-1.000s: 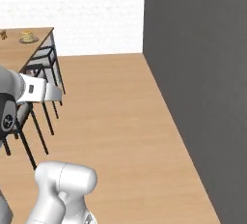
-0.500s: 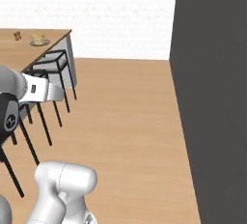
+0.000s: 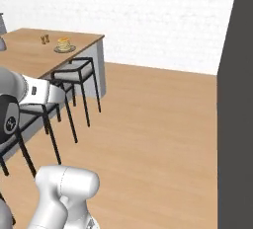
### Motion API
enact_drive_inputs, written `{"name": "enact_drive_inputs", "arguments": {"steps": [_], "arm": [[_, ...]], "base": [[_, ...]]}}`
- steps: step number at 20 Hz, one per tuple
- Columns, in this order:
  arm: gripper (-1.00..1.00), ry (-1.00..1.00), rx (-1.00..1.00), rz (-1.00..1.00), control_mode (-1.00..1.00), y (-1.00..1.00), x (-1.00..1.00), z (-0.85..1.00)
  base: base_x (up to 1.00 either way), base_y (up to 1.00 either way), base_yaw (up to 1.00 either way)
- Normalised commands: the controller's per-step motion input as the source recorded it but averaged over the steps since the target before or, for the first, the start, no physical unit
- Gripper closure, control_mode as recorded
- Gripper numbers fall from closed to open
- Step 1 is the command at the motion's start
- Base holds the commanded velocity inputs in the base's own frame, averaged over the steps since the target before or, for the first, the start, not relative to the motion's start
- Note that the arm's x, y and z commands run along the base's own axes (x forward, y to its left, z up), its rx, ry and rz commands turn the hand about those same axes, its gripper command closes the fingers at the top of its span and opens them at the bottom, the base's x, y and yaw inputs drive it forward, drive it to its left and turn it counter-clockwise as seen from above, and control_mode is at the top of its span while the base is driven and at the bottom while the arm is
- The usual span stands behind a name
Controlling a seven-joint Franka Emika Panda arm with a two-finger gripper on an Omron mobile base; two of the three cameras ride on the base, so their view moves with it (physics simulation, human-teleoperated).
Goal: Take the strawberry from the fridge and place it on top of the pancake, located on the dining counter.
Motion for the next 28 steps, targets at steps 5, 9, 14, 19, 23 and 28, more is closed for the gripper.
{"name": "enact_drive_inputs", "arguments": {"steps": [5,9,14,19,23,28], "arm": [[1.0,0.0,0.0,0.0,1.0,0.0,0.0,0.0],[1.0,0.0,0.0,0.0,1.0,0.0,0.0,0.0],[1.0,0.0,0.0,0.0,1.0,0.0,0.0,0.0],[1.0,0.0,0.0,0.0,1.0,0.0,0.0,0.0],[1.0,0.0,0.0,0.0,1.0,0.0,0.0,0.0],[1.0,0.0,0.0,0.0,1.0,0.0,0.0,0.0]], "base": [[1.0,-0.23,0.35],[1.0,-0.13,0.31],[1.0,-0.31,0.37],[1.0,-0.33,0.39],[1.0,-0.36,0.4],[1.0,-0.36,0.39]]}}
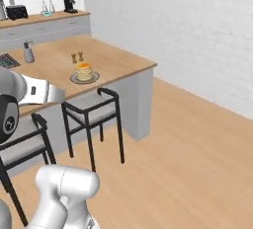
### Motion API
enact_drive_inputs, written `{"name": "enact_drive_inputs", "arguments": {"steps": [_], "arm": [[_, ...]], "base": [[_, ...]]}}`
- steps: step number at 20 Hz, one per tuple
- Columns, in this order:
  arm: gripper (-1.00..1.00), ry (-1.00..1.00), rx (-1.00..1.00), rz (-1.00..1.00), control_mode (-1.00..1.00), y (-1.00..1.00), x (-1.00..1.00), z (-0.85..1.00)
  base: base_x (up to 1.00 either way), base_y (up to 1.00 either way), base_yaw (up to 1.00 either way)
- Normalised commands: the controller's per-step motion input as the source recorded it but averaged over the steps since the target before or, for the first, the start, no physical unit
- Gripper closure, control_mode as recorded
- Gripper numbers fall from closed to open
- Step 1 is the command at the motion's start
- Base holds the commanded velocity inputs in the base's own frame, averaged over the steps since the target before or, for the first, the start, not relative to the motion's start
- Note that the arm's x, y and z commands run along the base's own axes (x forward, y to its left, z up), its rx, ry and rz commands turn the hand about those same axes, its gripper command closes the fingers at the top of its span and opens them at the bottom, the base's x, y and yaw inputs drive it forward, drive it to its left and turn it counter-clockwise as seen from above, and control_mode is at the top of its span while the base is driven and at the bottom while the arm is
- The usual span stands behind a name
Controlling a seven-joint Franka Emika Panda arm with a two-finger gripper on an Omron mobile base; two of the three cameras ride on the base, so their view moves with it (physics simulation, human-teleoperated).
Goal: Take the strawberry from the fridge and place it on top of the pancake, located on the dining counter.
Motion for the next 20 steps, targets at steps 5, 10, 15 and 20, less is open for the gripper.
{"name": "enact_drive_inputs", "arguments": {"steps": [5,10,15,20], "arm": [[1.0,0.0,0.0,0.0,1.0,0.0,0.0,0.0],[1.0,0.0,0.0,0.0,1.0,0.0,0.0,0.0],[1.0,0.0,0.0,0.0,1.0,0.0,0.0,0.0],[1.0,0.0,0.0,0.0,1.0,0.0,0.0,0.0]], "base": [[1.0,-0.23,0.37],[1.0,-0.08,0.43],[1.0,-0.08,0.48],[1.0,-0.67,0.45]]}}
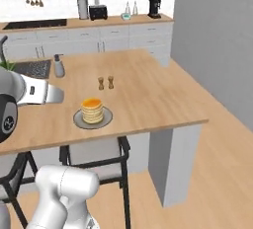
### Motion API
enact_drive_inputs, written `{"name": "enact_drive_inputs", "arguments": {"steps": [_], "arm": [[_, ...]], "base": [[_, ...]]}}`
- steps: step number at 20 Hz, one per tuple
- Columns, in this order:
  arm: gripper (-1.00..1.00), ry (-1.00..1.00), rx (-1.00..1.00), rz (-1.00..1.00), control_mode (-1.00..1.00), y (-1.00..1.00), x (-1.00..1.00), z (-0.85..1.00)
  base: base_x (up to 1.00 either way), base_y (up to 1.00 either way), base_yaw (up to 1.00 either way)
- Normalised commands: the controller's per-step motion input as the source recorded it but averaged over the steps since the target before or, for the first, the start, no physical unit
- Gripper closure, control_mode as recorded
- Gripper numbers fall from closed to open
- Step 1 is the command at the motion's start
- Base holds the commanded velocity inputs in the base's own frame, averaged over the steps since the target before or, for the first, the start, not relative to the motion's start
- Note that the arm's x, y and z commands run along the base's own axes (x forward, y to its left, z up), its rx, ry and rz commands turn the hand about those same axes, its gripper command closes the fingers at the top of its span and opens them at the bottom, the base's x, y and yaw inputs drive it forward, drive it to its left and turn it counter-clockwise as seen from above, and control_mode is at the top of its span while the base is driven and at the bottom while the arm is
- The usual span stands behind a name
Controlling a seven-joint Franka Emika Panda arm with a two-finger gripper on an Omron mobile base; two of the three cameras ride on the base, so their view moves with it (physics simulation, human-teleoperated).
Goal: Take the strawberry from the fridge and place it on top of the pancake, located on the dining counter.
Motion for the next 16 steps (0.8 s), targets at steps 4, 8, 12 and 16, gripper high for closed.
{"name": "enact_drive_inputs", "arguments": {"steps": [4,8,12,16], "arm": [[1.0,0.0,0.0,0.0,1.0,0.0,0.0,0.0],[1.0,0.0,0.0,0.0,1.0,0.0,0.0,0.0],[1.0,0.03,0.02,0.1,-1.0,-0.11,0.25,-0.07],[1.0,0.55,-0.07,0.21,-1.0,-0.09,1.0,-0.29]], "base": [[1.0,-0.65,0.42],[1.0,-0.41,0.42],[0.75,-0.33,0.31],[0.0,0.0,0.0]]}}
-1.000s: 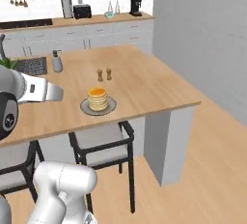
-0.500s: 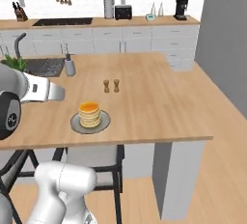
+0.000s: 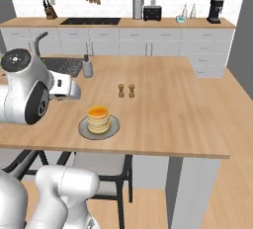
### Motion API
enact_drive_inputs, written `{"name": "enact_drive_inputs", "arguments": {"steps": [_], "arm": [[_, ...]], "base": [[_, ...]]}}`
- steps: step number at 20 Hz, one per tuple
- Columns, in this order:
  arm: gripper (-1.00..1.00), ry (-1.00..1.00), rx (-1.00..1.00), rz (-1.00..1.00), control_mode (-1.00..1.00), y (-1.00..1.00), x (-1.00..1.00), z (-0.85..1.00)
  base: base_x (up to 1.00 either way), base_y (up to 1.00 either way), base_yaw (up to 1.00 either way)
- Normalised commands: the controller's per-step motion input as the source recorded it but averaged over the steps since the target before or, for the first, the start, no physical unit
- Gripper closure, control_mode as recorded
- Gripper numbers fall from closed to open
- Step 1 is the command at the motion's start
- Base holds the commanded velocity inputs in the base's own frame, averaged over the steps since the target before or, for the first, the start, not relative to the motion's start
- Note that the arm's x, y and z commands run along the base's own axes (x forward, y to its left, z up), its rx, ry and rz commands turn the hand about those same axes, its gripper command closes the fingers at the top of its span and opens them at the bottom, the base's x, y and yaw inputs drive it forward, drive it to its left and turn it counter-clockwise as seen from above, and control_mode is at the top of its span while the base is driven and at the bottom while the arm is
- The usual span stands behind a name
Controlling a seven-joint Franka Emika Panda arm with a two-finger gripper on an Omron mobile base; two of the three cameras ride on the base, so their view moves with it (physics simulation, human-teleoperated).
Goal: Take the strawberry from the fridge and place it on top of the pancake, located on the dining counter.
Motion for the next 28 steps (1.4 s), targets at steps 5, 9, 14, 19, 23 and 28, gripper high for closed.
{"name": "enact_drive_inputs", "arguments": {"steps": [5,9,14,19,23,28], "arm": [[1.0,0.47,-0.1,0.13,-1.0,0.0,0.94,-0.14],[1.0,0.11,0.0,0.13,-1.0,-0.12,0.72,-0.34],[1.0,0.01,0.0,0.11,-1.0,-0.08,0.31,-0.48],[1.0,0.03,-0.03,0.07,-1.0,0.0,0.26,-0.49],[1.0,0.09,-0.09,0.06,-1.0,0.0,0.21,-0.59],[1.0,0.1,-0.06,0.06,-1.0,0.0,0.37,-0.41]], "base": [[0.0,0.0,0.0],[0.0,0.0,0.0],[0.0,0.0,0.0],[0.0,0.0,0.0],[0.0,0.0,0.0],[0.0,0.0,0.0]]}}
